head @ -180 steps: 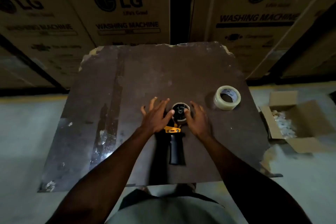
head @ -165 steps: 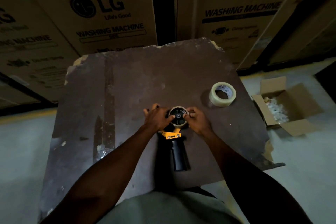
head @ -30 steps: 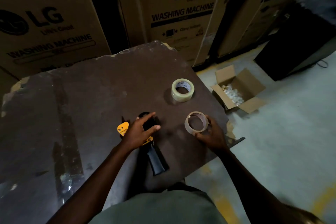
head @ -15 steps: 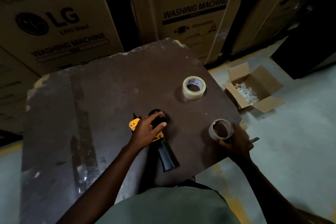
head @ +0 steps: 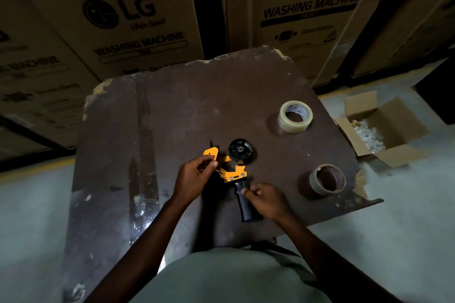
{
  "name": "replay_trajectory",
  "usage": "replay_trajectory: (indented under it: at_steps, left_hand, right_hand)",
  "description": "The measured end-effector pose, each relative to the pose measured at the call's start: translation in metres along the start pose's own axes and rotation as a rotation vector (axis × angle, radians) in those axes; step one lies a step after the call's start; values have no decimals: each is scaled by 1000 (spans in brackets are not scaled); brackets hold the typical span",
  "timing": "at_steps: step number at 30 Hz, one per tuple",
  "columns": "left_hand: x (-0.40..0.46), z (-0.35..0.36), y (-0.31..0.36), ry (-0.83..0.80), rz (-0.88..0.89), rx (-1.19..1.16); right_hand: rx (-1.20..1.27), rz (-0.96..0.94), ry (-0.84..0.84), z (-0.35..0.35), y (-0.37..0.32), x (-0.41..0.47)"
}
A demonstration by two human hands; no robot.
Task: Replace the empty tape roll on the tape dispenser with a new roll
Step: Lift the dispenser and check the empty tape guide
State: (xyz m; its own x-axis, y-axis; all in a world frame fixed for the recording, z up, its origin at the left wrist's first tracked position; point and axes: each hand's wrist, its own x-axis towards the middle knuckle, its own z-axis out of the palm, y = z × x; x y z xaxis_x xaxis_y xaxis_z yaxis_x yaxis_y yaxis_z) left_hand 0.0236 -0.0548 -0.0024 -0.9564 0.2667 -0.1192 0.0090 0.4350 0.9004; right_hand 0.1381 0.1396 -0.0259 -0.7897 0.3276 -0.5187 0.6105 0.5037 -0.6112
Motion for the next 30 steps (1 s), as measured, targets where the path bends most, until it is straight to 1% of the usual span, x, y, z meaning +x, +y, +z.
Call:
replay_trajectory:
  at_steps: [1,2,6,8,10,12,13,15,19,22,25,30]
  left_hand:
    - [-2,-2,-4,-2,-1,7]
    - [-5,-5,-7,-4,-6,14]
    - [-14,-7,-18,6,-18,40]
    - [-16,-6,-22,15,-35,30]
    - [-18,-5,-23,24,-56,25]
    - [-19,-4,-22,26,-73,22]
    - [-19,-4,-22,31,-74,18]
    - [-19,-4,-19,42,-71,13]
    - [-15,-6,-6,85,-59,24]
    - [-6,-10,12,137,-55,16]
    - [6,-16,39,138,-72,-30]
    - [30,-30,80,133,18,-100]
  right_hand:
    - [-4,29,-56,3,-3,4]
    - [44,46,-127,8,-3,11]
    - [581,306,-390,16,-16,22]
    - [717,406,-505,12,-27,21]
    - [787,455,-580,12,-30,25]
    - [834,461,-567,11,-31,26]
    - [814,457,-530,11,-32,24]
    - [786,421,-479,11,-35,21]
    - [818,336,-395,5,-47,18]
    - [852,247,-352,-10,-67,19]
    - [860,167,-337,-31,-94,20]
    - [832,33,-320,-64,-137,17]
